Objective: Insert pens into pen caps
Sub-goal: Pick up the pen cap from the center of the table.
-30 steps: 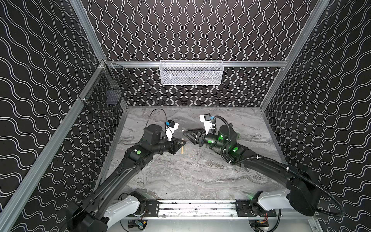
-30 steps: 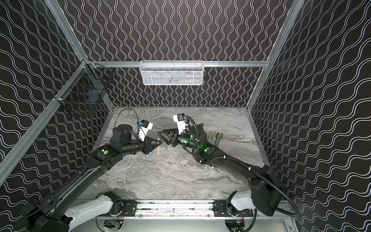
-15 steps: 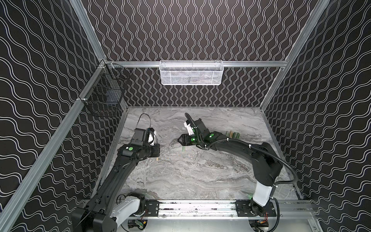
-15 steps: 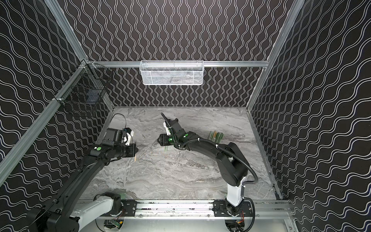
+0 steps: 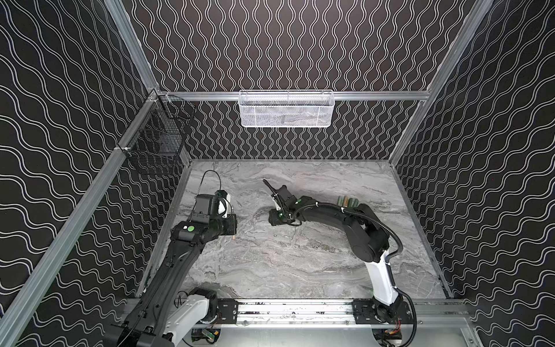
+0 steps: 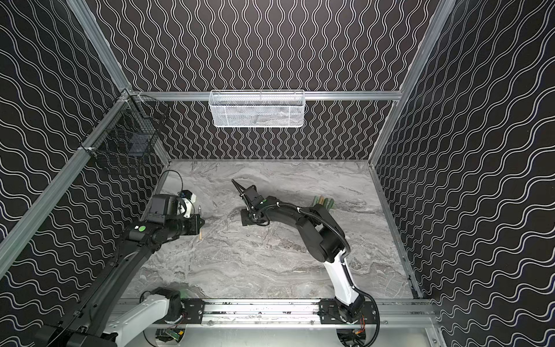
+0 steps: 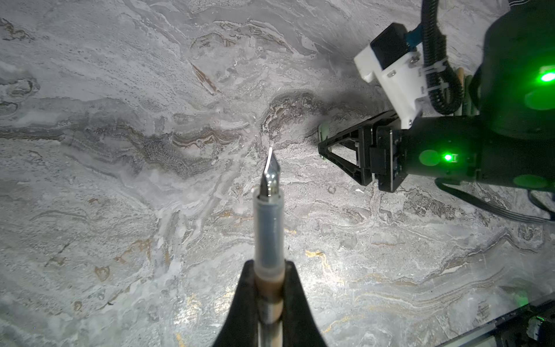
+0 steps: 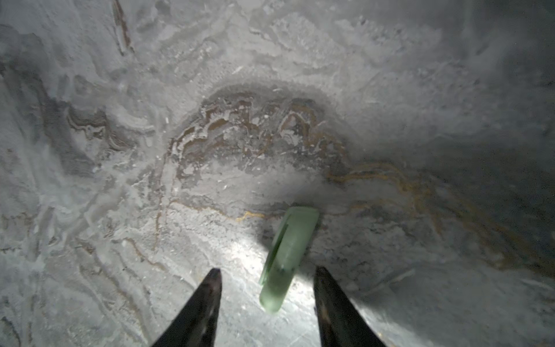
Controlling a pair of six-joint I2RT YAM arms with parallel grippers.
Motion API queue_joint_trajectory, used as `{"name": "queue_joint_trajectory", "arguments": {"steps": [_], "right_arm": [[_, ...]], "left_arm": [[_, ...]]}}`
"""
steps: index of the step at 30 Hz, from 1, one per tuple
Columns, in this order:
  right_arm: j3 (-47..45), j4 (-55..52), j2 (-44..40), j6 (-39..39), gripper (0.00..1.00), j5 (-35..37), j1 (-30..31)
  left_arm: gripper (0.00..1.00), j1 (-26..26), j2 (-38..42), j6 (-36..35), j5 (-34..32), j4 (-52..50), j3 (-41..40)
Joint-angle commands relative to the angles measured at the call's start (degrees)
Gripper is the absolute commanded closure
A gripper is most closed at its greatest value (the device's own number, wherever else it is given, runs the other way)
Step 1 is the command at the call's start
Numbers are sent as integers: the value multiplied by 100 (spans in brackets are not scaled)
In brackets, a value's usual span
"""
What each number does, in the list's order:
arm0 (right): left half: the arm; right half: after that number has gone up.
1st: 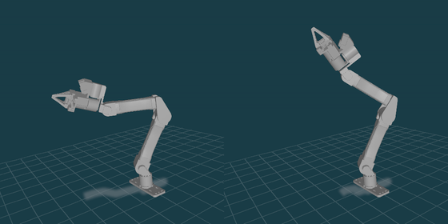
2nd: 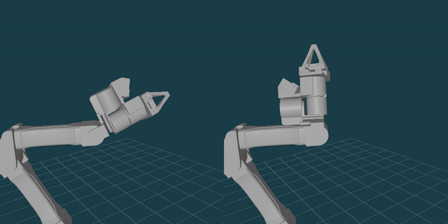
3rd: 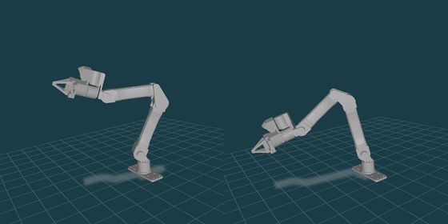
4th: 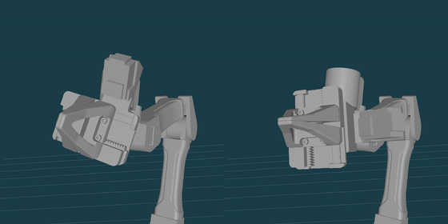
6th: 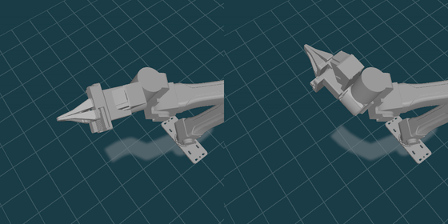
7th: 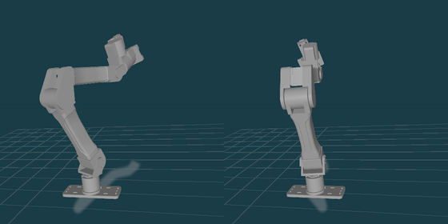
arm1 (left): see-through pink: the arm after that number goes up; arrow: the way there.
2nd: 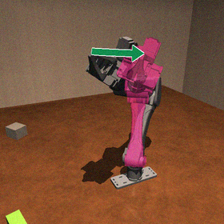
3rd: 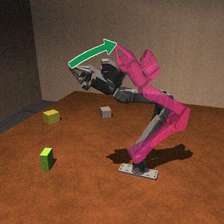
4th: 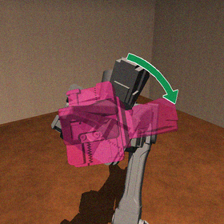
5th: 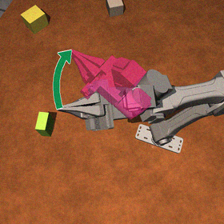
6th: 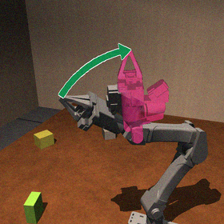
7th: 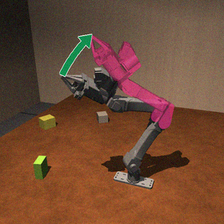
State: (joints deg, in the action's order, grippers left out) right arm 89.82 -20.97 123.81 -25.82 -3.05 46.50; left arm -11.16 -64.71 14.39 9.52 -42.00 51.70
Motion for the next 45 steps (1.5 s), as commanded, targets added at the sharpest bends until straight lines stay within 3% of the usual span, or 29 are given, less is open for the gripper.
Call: {"name": "queue_joint_trajectory", "arguments": {"steps": [1, 13, 28, 33, 40, 45], "right_arm": [[68, -55, 85, 37, 54, 122, 7], [483, -257, 525, 52, 70, 206, -27], [486, -276, 301, 189, 87, 267, -45], [39, -19, -227, 229, 87, 12, -209], [-1100, 513, -1407, 313, 88, -124, -659], [-1893, 896, -2317, 298, 88, -239, -1015]], "left_arm": [[100, 13, 21, -130, 89, 227, -5], [100, 16, 55, -131, 112, 245, -2], [100, 23, -33, -121, 296, 329, 0], [100, 19, -90, 32, 991, 598, -41], [100, -84, -265, 877, 2123, 1672, -486], [100, -915, -443, 1162, 1966, 2301, -647]]}}
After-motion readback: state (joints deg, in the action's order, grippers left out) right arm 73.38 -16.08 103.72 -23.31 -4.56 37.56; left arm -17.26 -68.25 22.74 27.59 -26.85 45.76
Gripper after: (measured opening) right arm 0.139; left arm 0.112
